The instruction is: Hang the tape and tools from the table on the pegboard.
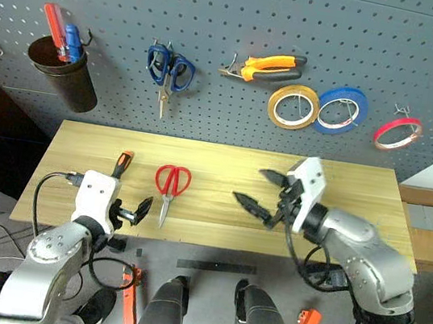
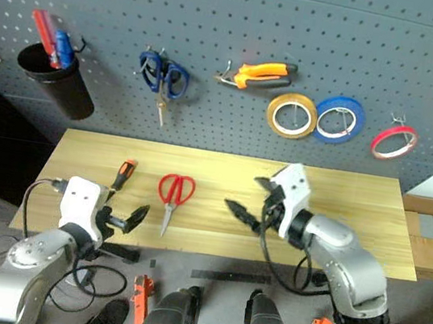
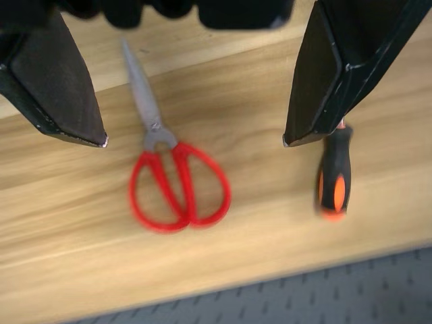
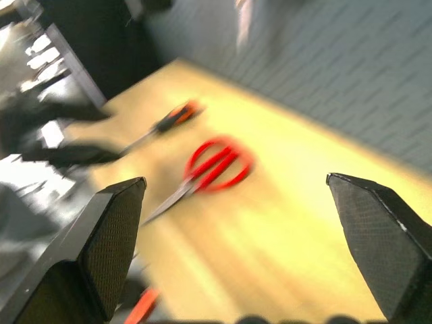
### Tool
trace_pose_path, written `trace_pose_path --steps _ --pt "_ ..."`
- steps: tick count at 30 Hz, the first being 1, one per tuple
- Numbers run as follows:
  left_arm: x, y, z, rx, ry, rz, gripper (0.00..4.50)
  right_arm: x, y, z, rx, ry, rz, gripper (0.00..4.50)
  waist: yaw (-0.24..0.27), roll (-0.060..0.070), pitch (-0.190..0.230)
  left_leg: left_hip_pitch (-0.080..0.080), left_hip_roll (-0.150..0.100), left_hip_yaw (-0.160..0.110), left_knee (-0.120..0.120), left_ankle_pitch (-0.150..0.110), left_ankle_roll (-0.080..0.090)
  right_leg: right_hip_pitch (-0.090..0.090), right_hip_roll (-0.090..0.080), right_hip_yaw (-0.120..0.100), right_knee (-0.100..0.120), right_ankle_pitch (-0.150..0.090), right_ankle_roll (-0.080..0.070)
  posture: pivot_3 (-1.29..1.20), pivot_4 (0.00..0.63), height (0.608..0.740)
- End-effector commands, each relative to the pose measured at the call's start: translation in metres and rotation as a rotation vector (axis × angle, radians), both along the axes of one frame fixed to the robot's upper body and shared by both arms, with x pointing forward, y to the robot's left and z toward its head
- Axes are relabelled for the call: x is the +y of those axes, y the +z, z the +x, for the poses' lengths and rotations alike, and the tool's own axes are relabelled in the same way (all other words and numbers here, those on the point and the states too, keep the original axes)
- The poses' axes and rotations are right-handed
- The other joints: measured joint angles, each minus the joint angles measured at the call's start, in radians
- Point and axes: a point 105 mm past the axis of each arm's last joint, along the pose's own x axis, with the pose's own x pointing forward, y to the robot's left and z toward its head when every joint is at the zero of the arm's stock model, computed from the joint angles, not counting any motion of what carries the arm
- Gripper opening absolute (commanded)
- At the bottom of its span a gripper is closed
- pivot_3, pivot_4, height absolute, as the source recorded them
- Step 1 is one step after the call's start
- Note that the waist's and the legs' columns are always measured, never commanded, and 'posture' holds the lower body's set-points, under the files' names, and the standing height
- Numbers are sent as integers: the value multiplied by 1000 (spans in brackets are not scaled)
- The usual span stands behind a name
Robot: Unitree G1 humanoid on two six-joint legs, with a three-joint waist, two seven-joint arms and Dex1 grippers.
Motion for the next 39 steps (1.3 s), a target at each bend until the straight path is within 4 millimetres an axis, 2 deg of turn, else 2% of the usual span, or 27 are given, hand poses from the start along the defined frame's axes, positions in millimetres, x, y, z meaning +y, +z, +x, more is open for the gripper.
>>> trace_pose_path --steps 1,4,11,18,26,31,34,39 --pt "-1 -10 11 95 58 33 4500 15 -6 -15 16 117 -35 4465 0 -1 0 0 0 0 1 0 0 0 0 1 0 1 1 9 325 740" --pt "3 -28 21 204 111 96 4500 20 -6 -15 9 129 -32 4465 -2 -1 0 0 -1 1 0 0 0 0 0 3 -2 5 9 9 318 740" --pt "-15 -48 26 352 129 21 4500 21 0 -17 -4 136 -17 4465 0 -3 1 -2 -1 0 -1 -2 -3 -1 0 1 -1 4 11 -1 310 740" --pt "-35 -50 38 356 93 -10 4500 25 9 -13 -36 126 23 4465 0 -3 1 -1 -1 0 1 -2 -3 0 -1 2 -1 4 12 -5 310 740" --pt "-41 -58 55 377 150 -22 4500 29 9 -12 -50 120 26 4465 2 -4 0 -2 -2 0 1 -2 -3 0 -1 2 -1 4 12 -7 308 740" --pt "-45 -64 59 402 164 -60 4500 30 10 -13 -54 120 28 4465 1 -4 0 -1 -2 0 2 -2 -3 0 -3 2 1 4 12 -10 310 740" --pt "-46 -67 59 415 176 -78 3957 31 10 -13 -54 118 26 4500 1 -4 0 0 -2 0 2 -1 -3 1 -2 2 1 5 13 -13 311 740" --pt "-44 -68 51 437 195 -90 2232 28 9 -11 -56 105 20 4500 1 -4 0 0 -3 0 2 -1 -3 1 -3 2 1 5 13 -12 311 740"
